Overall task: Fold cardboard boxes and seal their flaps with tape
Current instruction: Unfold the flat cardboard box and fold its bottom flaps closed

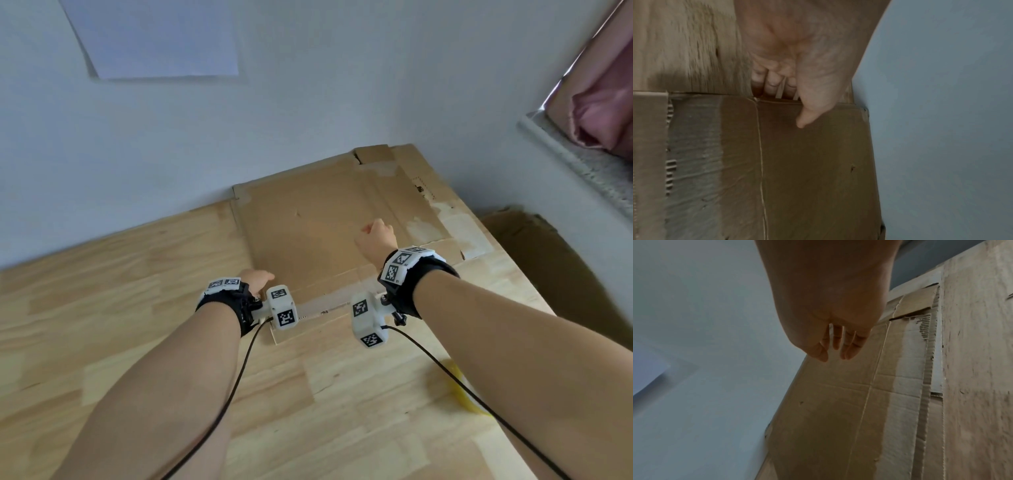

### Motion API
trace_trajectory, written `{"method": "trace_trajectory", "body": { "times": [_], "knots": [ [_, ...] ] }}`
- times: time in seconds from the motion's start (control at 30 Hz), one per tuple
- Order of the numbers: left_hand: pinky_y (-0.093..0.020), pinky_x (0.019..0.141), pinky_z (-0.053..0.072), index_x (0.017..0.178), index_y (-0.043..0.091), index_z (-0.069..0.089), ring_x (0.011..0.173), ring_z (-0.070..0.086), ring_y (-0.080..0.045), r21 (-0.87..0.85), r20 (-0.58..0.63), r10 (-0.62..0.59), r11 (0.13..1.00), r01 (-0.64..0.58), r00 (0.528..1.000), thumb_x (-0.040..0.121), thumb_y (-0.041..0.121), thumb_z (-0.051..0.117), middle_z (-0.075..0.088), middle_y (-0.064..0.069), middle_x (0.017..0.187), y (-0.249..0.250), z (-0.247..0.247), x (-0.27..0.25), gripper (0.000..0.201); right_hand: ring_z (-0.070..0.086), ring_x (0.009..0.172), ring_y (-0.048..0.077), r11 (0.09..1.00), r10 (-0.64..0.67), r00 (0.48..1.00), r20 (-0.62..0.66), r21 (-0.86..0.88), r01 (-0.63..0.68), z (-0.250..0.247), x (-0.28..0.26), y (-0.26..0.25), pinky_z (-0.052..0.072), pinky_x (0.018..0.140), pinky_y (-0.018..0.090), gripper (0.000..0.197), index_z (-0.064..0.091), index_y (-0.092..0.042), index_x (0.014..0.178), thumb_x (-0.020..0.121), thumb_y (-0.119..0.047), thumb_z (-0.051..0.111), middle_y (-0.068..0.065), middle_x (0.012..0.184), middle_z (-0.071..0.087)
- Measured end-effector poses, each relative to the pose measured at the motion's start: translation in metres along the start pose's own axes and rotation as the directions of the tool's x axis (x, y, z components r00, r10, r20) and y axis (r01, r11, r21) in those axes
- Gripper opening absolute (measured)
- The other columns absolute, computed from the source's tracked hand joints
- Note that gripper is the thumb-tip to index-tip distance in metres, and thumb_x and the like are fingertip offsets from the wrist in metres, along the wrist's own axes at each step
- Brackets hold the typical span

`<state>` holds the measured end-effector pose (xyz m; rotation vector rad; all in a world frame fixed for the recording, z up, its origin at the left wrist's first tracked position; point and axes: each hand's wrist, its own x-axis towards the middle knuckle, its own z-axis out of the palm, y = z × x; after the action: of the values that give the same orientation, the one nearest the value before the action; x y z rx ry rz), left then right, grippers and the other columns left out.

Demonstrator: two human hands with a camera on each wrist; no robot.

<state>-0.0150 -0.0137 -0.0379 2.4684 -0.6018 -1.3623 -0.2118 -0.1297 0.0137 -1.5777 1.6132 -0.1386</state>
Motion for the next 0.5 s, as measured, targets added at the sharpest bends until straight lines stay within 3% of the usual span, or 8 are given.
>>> {"method": "trace_trajectory", "body": {
  "times": [0.1,0.17,0.23,0.3,0.4,0.5],
  "knots": [
    [-0.033,0.080,0.046,0.129,-0.003,0.051,0.115,0.057,-0.034,-0.011,0.013,-0.006,1.000,0.006,1.000,0.092,0.052,0.050,0.058,-0.019,0.128,-0.001,-0.003,0.000,0.066,0.043,0.093,0.022,1.000,-0.004,1.000,-0.008,0.028,0.005,0.002,0.000,0.001,0.037,0.081,0.026,0.034,0.045,-0.006,0.124,0.090,-0.003,0.042,0.013,0.138,0.031],
    [-0.032,0.075,0.045,0.124,-0.006,0.053,0.118,0.054,-0.038,-0.084,0.077,0.012,0.996,-0.005,0.997,0.093,0.050,0.049,0.058,-0.022,0.123,-0.004,-0.010,0.000,0.064,0.044,0.094,0.021,0.999,0.004,1.000,-0.019,0.048,-0.003,0.003,-0.002,0.004,0.036,0.080,0.026,0.034,0.046,-0.007,0.123,0.090,-0.003,0.041,0.012,0.138,0.031],
    [-0.040,0.085,0.047,0.126,-0.010,0.050,0.116,0.054,-0.041,-0.146,0.096,0.032,0.989,-0.017,0.995,0.094,0.039,0.054,0.054,-0.027,0.127,-0.007,-0.014,-0.003,0.059,0.044,0.092,0.021,0.998,0.016,0.999,-0.029,0.061,-0.014,0.003,-0.006,0.007,0.035,0.078,0.026,0.034,0.046,-0.007,0.122,0.089,-0.002,0.041,0.012,0.137,0.032],
    [-0.040,0.091,0.046,0.132,-0.006,0.046,0.106,0.059,-0.034,-0.265,0.079,0.091,0.962,-0.067,0.993,0.093,0.025,0.059,0.053,-0.022,0.132,-0.010,-0.019,-0.009,0.051,0.044,0.091,0.021,0.998,0.019,0.999,-0.036,0.065,-0.016,0.002,-0.010,0.008,0.036,0.077,0.026,0.034,0.046,-0.006,0.122,0.088,-0.002,0.042,0.012,0.136,0.032],
    [-0.041,0.103,0.041,0.130,0.002,0.049,0.112,0.057,-0.028,-0.302,0.065,0.181,0.941,-0.154,0.981,0.089,0.024,0.065,0.059,-0.009,0.126,-0.011,-0.029,-0.019,0.050,0.044,0.091,0.021,0.997,0.003,0.998,-0.059,0.077,0.001,-0.003,-0.017,0.004,0.037,0.079,0.027,0.035,0.046,-0.006,0.123,0.088,-0.002,0.043,0.013,0.136,0.033],
    [-0.045,0.104,0.040,0.130,0.012,0.046,0.111,0.058,-0.022,-0.353,0.066,0.272,0.906,-0.233,0.960,0.084,0.025,0.071,0.059,0.000,0.124,-0.003,-0.042,-0.033,0.054,0.044,0.089,0.020,0.994,-0.053,0.994,-0.099,0.093,0.063,-0.012,-0.026,-0.007,0.038,0.079,0.027,0.035,0.046,-0.007,0.124,0.089,-0.004,0.044,0.012,0.135,0.034]
  ]
}}
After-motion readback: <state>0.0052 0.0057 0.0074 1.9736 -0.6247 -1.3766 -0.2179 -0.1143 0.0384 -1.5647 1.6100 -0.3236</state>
